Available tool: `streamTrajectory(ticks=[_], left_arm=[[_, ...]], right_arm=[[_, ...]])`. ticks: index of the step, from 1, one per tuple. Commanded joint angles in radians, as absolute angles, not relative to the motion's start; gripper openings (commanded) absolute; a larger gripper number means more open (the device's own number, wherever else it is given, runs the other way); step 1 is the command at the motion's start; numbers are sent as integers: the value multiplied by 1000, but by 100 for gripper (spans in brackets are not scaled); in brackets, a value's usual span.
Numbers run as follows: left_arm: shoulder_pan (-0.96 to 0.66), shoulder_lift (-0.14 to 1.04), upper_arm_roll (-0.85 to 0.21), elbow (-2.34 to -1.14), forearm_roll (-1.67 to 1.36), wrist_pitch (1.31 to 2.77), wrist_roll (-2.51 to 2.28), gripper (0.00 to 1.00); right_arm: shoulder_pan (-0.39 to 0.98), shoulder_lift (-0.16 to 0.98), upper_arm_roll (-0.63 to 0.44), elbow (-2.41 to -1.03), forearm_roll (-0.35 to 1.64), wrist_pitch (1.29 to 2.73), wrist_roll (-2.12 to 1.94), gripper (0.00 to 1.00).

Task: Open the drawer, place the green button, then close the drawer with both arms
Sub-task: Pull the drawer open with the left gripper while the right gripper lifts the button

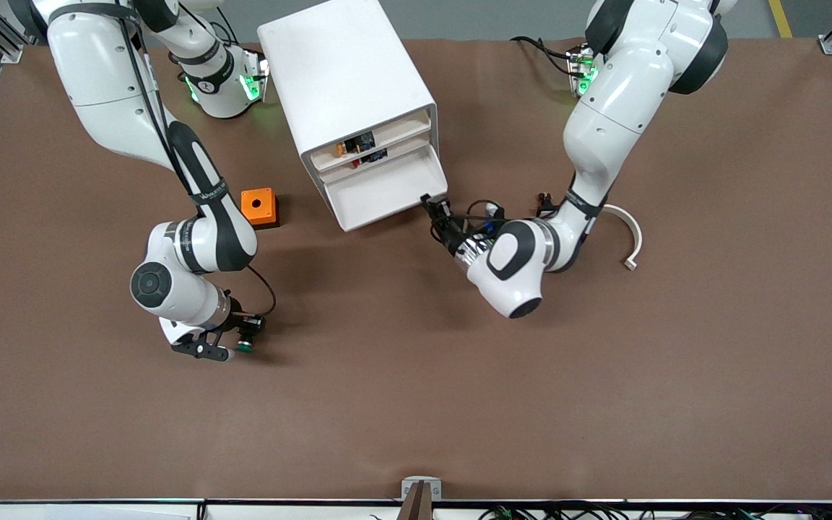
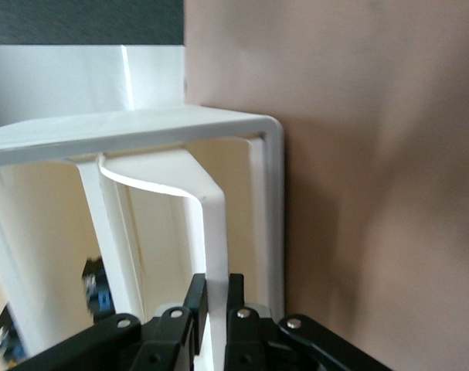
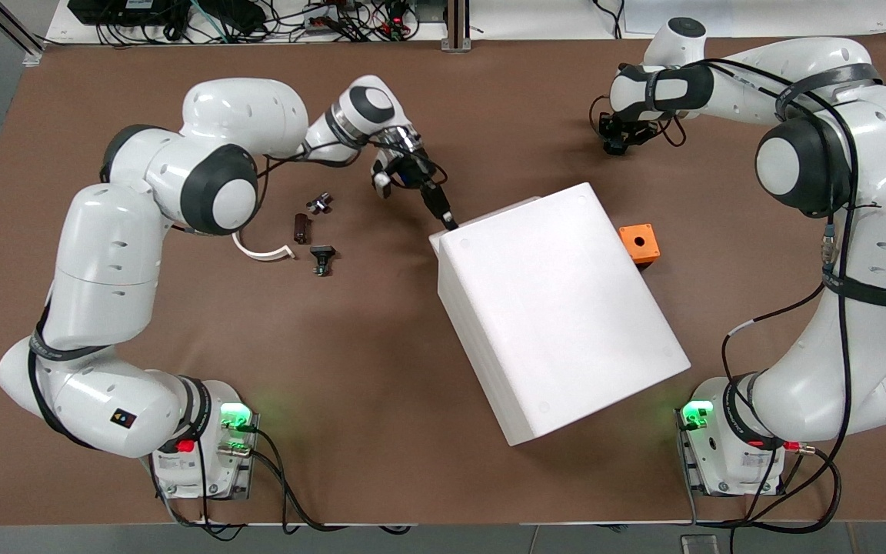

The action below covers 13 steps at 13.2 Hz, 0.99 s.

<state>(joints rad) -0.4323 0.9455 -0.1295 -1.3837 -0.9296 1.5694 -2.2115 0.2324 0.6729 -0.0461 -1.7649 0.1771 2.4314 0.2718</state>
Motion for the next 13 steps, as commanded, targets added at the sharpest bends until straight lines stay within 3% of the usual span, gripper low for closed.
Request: streamTrajectory(ticks=[1,4,6,8,9,13], left_arm=[[-387,956,-115,-1321,-939,1560,-2129,0],[-373,959,-107,-1302,-939,1574,-2059,5],[-361,957,-104,-1308,-942,1574,-2033,37],[-359,956,-103,-1310,-936,1572,-2033,91],[-359,950,-101,-1310,-931,1569,-2033,99],[-324,904,-103,-1304,-807,1559,-2031,99]], right_arm=[[229,647,-51,-1712,186,2344,275,0],[230,618,-92,-1585,187,2099,304,0],[229,598,-94,-1545,186,1993,343,0],[230,569,-95,-1516,184,1904,386,0],[230,558,-97,-1505,183,1857,405,0],[242,500,-92,-1486,170,1753,512,0]])
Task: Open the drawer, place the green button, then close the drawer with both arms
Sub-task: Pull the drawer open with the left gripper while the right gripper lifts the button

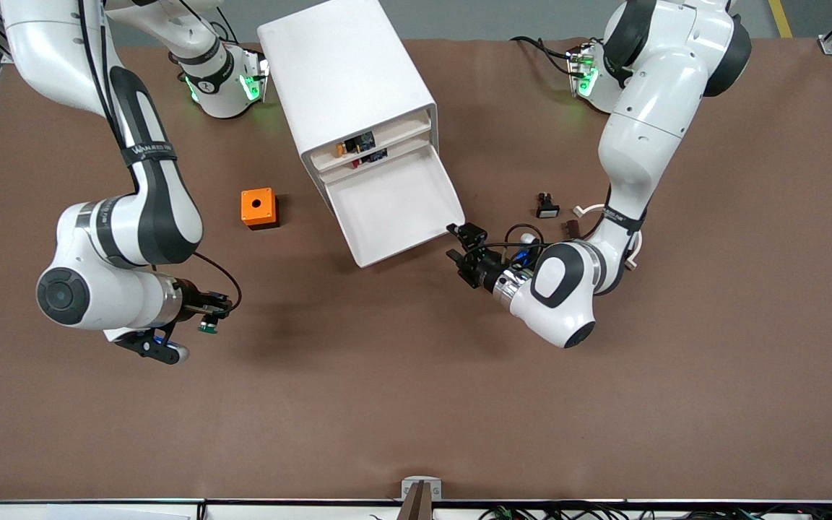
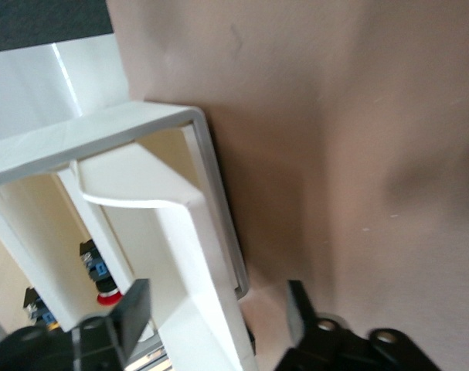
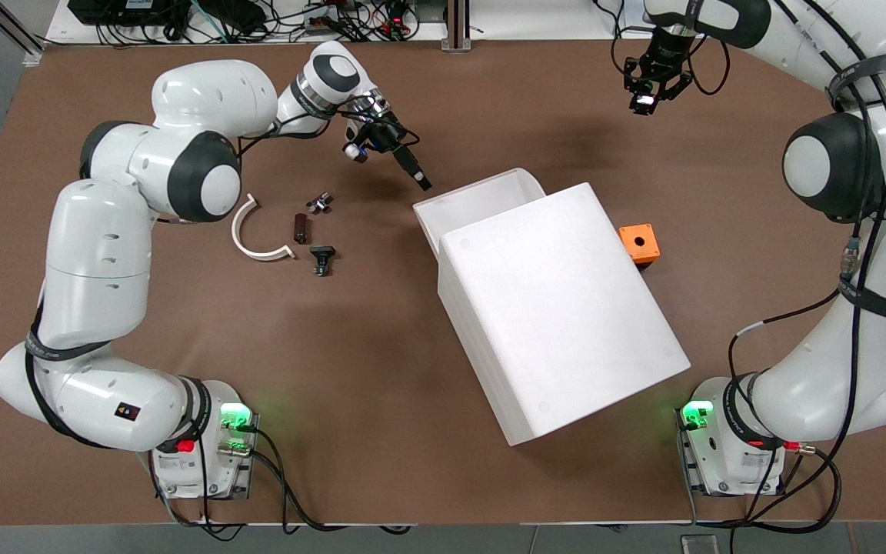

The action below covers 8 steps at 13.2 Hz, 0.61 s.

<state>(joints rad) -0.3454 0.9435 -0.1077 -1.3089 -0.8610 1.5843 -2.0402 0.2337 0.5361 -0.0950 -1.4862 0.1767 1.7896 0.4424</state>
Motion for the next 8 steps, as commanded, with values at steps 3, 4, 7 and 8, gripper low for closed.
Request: streamTrajectory(ticks=[3,4,7,8], left_arm=[[-275,853,-107,-1302,-723,1514,-2029,99],[-258,826,-106,-1302,-692,1509,-2029,99],[-241,738,-101,-1295,-612,1511,-1944,99],[-238,711,-100,-1295,-601,1509,-1913,99]], right_arm=[[325,466,-87,-1493,169,1717,743,0],[354,459,-87,-1494,169,1706,829,0],[435,420,-84,-1529,186,1693,1108,1],[484,410,-84,-1549,187,1706,1212,1]])
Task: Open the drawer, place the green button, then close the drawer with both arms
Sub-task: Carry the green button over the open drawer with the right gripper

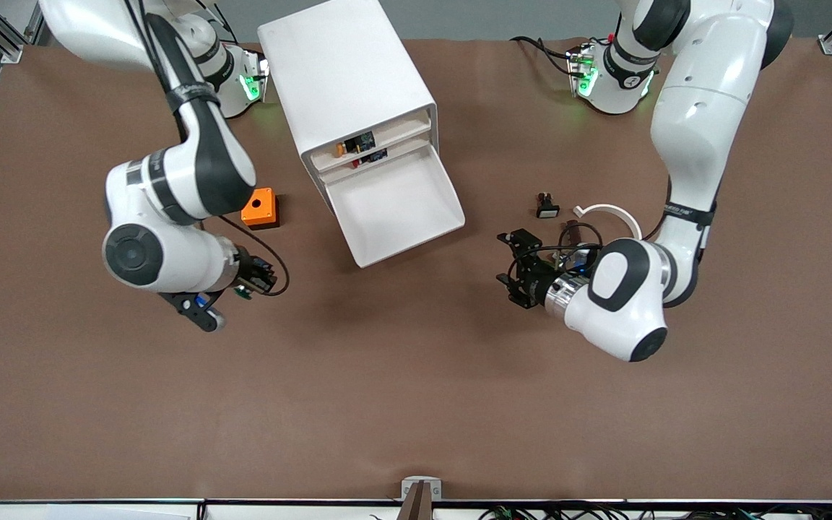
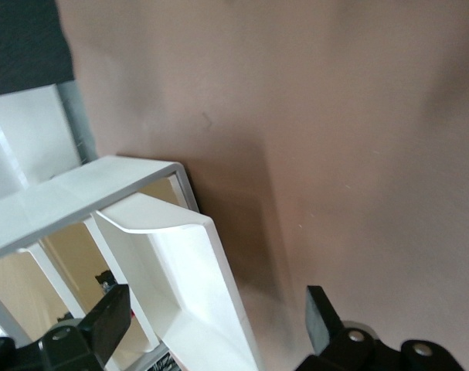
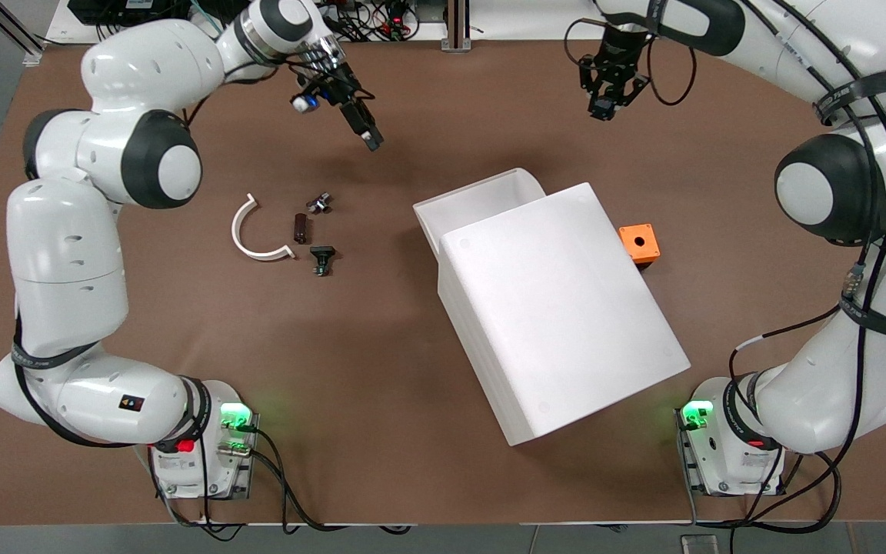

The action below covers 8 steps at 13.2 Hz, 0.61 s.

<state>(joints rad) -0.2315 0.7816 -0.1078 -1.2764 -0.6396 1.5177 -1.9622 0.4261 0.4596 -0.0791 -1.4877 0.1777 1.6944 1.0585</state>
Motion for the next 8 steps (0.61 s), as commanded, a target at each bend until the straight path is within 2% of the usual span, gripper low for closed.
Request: streamTrajectory(ticks=[1,4,8], left_arm=[[-224,690,-100,-1295,-583,1511,-1873,99],[-216,641,-100,-1295,-510,1511,-1685,100],[-222,650,-101,-1302,-277,1511,-1571,100]], right_arm=[[532,407,-84,-1572,189,1738,1336,1],[642,399,-83,-1646,221,1866,1573,0],[744,403,-83,-1749,261,2070,1739,0]])
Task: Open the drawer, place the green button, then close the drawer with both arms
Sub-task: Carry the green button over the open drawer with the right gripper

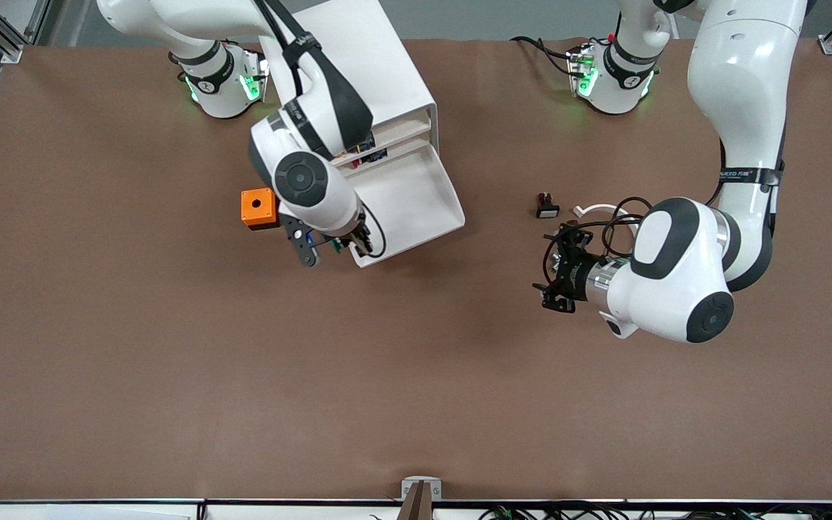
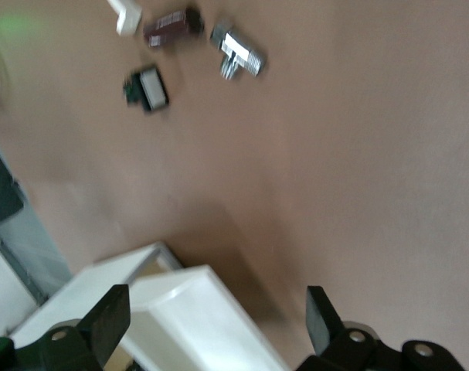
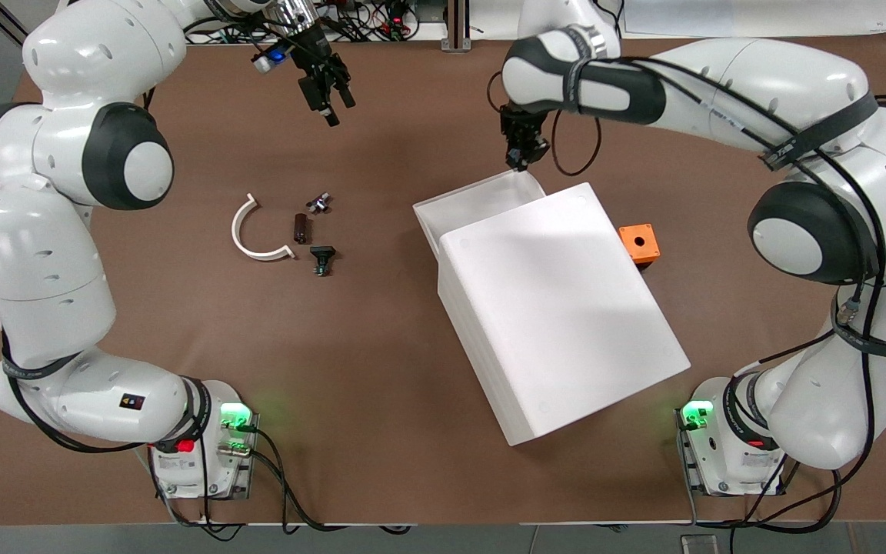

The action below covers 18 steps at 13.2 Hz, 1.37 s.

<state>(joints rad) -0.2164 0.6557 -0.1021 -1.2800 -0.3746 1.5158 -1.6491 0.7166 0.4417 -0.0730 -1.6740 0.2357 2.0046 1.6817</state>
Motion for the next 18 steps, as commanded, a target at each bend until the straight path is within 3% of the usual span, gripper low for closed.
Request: streamTrajectory(ticks=[1,6,8,10,12,13,15,18], left_arm=[[-224,660,-101,-1305,-214,1516,-1516,100],[-235,664,-104,-1324,-126,1555,-1194,100],[-244,663,-118,-1336,-126,1604,-1044,100],[-284,663,-124,-1389,-124,1724,-922,100],[-307,664,-130,-1445,-126,1831,-821,100],[-320,666,-146,-1471,-126,1871,-793,100],[-394,676,-152,-1503,-126,1934,-790,100],[-479,699,-152,-1497,-136,1962,-798,100]], right_arm=[[759,405,-83,-1785,270,2113,1755,0],[805,419,-83,-1821,314,2258,1868,4],[830,440,-84,-1821,314,2307,1919,31],[844,454,-84,-1816,314,2338,1945,70],[845,456,-84,-1813,313,2336,1947,95],[842,456,-84,-1806,311,2329,1944,100],[812,442,-95,-1787,296,2300,1912,100],[704,437,-95,-1671,270,2144,1644,100]])
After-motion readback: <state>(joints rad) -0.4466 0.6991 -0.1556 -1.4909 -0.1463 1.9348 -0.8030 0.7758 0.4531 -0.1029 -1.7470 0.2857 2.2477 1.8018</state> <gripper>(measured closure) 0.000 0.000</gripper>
